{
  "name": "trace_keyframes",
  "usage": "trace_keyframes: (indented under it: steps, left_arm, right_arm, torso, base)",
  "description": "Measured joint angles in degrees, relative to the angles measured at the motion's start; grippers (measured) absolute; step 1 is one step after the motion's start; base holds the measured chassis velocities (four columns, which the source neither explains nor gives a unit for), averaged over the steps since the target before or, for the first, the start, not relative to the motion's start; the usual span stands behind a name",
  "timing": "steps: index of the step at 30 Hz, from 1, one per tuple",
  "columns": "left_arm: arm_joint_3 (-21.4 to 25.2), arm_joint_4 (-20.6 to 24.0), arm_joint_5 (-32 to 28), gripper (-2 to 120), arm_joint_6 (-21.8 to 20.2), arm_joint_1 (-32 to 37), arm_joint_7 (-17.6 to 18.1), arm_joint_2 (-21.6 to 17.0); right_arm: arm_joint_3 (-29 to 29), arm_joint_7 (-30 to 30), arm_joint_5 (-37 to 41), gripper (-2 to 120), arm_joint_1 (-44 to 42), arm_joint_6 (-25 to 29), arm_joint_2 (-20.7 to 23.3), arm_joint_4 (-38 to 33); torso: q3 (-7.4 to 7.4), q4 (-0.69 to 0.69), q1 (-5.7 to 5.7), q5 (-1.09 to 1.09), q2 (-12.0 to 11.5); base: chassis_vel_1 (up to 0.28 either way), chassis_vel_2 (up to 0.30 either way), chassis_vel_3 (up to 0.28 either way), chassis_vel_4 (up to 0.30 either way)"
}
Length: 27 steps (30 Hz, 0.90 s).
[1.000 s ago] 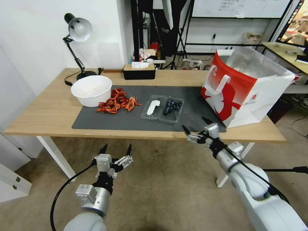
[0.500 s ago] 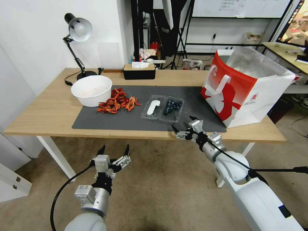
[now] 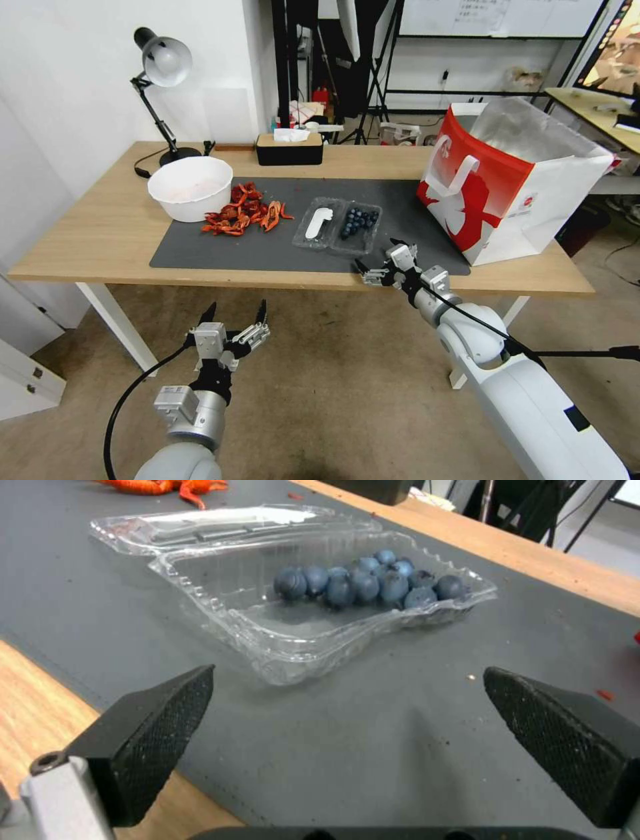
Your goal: Close the takeout container lid, then place the container into the takeout bag.
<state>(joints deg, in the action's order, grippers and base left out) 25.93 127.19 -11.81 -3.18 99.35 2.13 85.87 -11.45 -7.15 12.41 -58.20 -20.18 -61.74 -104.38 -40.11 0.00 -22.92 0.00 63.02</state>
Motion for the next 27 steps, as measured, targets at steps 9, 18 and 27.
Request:
trace_keyframes:
  steps: [9,18,27]
  left_arm:
    - [-0.2,-0.4,0.1,100,0.1,-0.1,0.0,0.2]
    - [-0.3,-0.5,0.1,100,0.2,-0.1,0.1,0.2]
    - [-0.4,-0.5,0.1,100,0.4,0.1,0.1,0.3]
  right_arm:
    - [0.5,0.1,0.9,100,1.1,0.2,0.0,1.5]
    - [0.5,0.1,1.6,100,1.9,0.4,0.1,1.8]
    - [0.3,0.1,1.8,100,2.4,0.5,0.2,2.4]
  torso:
    - [0.00,0.00,0.00,0.00,0.0]
    - [0.00,0.00,0.00,0.00,0.0]
    - [0.01,0.00,0.00,0.00,0.0]
  base:
    - [0.000,0.000,0.000,0.000]
    - [0.000,0.000,0.000,0.000]
    - [0.000,0.000,0.000,0.000]
